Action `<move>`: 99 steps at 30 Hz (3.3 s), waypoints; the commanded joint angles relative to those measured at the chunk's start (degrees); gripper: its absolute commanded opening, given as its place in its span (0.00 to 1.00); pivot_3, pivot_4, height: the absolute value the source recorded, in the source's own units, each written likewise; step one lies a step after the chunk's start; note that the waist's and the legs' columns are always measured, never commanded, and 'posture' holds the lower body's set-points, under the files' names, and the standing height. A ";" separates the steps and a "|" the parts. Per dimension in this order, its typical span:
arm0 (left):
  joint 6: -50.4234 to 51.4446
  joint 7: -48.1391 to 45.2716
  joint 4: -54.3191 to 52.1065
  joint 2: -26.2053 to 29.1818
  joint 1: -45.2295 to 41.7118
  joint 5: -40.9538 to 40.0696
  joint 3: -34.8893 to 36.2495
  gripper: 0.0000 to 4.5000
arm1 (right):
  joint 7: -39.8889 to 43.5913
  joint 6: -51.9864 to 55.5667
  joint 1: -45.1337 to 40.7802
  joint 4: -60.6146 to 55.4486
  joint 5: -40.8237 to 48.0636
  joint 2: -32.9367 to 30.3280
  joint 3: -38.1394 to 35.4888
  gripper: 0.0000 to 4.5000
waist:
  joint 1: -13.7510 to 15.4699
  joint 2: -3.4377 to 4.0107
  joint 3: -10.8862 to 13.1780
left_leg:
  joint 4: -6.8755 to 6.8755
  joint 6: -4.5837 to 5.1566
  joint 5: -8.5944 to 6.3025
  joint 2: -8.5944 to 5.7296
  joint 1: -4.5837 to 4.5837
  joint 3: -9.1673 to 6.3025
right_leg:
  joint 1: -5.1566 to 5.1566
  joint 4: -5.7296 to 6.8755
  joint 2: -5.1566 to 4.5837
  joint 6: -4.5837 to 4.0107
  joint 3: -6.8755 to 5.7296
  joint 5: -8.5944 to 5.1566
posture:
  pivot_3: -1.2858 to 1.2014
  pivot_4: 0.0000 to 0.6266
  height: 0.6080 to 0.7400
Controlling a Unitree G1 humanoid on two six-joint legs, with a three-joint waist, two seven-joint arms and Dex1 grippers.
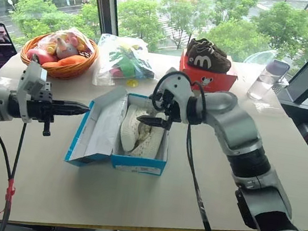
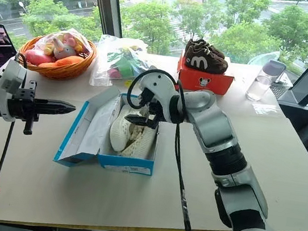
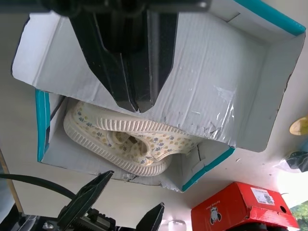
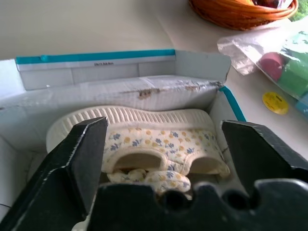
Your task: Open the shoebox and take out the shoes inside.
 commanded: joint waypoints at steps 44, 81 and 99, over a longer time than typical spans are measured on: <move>-1.13 7.07 -7.61 -8.79 7.48 -4.44 7.36 0.00 | -2.30 1.54 0.92 6.94 -0.57 9.29 -7.82 0.02 | 0.01 0.00 0.00 | 0.05 0.00 0.00 -0.02 0.07 0.00 | -0.04 0.33 -0.01 -0.12 0.07 0.07 | 0.52 0.24 1.00; -0.58 6.70 -11.08 -13.72 12.99 -6.99 6.08 0.00 | -11.39 18.01 -5.56 -5.84 18.94 -2.31 -30.95 0.02 | 0.20 0.00 0.00 | 0.06 0.00 0.00 -0.03 0.04 0.00 | -0.03 0.30 -0.02 -0.22 0.07 0.13 | 0.52 0.24 1.00; -3.51 7.67 -10.90 -19.56 12.05 -6.79 4.31 0.00 | -8.58 7.36 9.74 3.49 7.59 -25.78 -26.42 0.02 | 0.35 0.01 0.02 | 0.06 0.01 0.00 -0.07 -0.11 0.08 | 0.01 -0.01 -0.10 -0.02 0.07 0.05 | 0.52 0.24 1.00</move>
